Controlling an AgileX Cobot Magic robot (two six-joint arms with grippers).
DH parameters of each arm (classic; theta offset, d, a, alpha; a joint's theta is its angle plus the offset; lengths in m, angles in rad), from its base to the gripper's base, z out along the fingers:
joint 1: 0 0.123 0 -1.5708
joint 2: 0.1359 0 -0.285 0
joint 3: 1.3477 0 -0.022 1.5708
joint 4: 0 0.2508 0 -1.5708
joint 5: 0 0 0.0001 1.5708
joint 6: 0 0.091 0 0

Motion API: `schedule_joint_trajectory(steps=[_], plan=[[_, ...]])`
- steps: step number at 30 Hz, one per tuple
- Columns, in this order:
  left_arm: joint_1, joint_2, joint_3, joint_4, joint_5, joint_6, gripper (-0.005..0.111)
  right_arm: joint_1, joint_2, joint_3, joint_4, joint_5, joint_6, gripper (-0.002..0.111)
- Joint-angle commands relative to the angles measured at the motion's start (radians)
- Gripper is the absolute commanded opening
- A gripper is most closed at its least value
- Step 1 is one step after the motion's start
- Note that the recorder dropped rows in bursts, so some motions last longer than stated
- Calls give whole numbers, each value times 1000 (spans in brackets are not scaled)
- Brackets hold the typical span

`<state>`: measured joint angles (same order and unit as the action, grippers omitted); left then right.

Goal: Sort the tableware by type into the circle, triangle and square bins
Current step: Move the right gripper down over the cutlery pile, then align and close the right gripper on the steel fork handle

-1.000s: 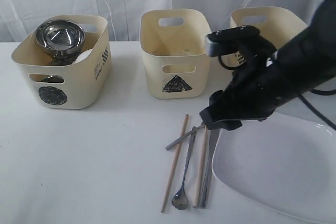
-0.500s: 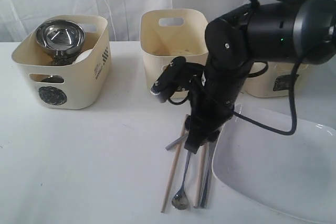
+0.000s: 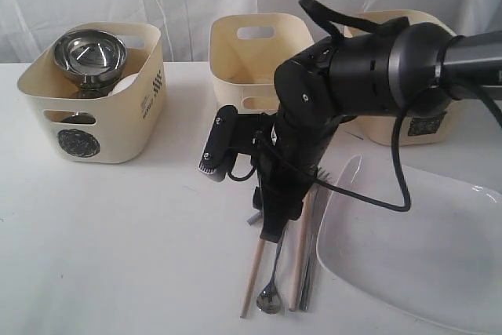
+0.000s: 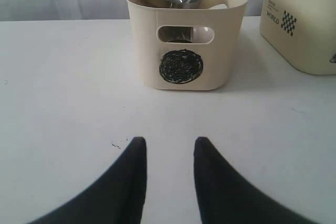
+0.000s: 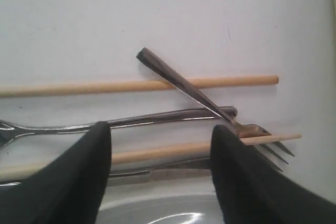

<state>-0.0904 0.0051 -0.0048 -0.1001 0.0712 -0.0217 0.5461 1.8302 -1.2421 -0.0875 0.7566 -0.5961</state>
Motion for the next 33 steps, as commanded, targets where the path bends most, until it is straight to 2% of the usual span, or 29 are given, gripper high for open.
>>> schedule_joint_trajectory(steps=[1,33], plan=[[-3,-5,5,0,4,-2,36,1,7,-3,-36,-33,-12,54],[-3,-5,5,2,4,-2,36,1,166,-3,-182,-156,-8,53]])
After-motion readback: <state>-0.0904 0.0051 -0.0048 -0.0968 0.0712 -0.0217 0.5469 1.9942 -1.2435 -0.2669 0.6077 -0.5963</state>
